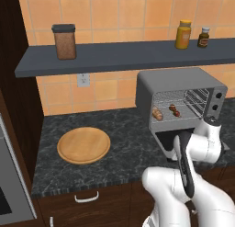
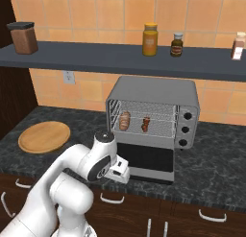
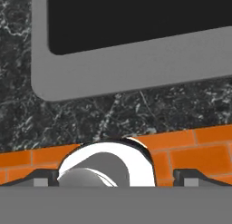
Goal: Pick up the kebab skewer and baguette bread, and place them inside the toaster oven. Close the toaster oven door and start by setting the timer.
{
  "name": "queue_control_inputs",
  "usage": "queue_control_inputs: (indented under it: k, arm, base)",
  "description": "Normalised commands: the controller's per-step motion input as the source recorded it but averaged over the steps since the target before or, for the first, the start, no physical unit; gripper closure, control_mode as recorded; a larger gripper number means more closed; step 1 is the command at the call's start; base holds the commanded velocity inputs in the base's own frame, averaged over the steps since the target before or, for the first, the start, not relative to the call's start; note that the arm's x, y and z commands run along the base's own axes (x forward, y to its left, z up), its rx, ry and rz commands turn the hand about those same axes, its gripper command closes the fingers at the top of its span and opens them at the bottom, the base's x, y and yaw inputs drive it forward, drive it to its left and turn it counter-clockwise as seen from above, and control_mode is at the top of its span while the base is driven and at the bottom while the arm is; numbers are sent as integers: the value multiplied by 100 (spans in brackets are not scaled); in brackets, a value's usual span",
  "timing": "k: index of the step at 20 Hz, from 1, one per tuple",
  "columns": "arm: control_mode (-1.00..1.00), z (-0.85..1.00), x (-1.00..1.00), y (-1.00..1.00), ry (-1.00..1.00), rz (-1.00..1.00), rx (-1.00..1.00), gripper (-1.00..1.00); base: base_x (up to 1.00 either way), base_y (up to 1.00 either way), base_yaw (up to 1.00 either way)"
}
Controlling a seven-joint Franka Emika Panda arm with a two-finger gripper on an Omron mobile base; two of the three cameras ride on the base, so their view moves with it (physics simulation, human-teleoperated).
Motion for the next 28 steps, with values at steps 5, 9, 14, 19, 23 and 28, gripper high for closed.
queue_control_inputs:
  k: [5,9,14,19,23,28]
  arm:
    - [-100,-66,27,13,-10,0,0,-100]
    - [-100,-80,25,24,-14,0,-3,-100]
    - [-100,-61,15,38,-14,0,-5,-100]
    - [-100,-57,19,47,-7,2,-10,-100]
    - [-100,-69,4,42,-3,7,-14,-100]
    - [-100,-64,1,37,-4,6,-9,-100]
  base:
    - [0,0,0]
    - [0,0,0]
    - [0,0,0]
    - [0,0,0]
    - [0,0,0]
    - [0,0,0]
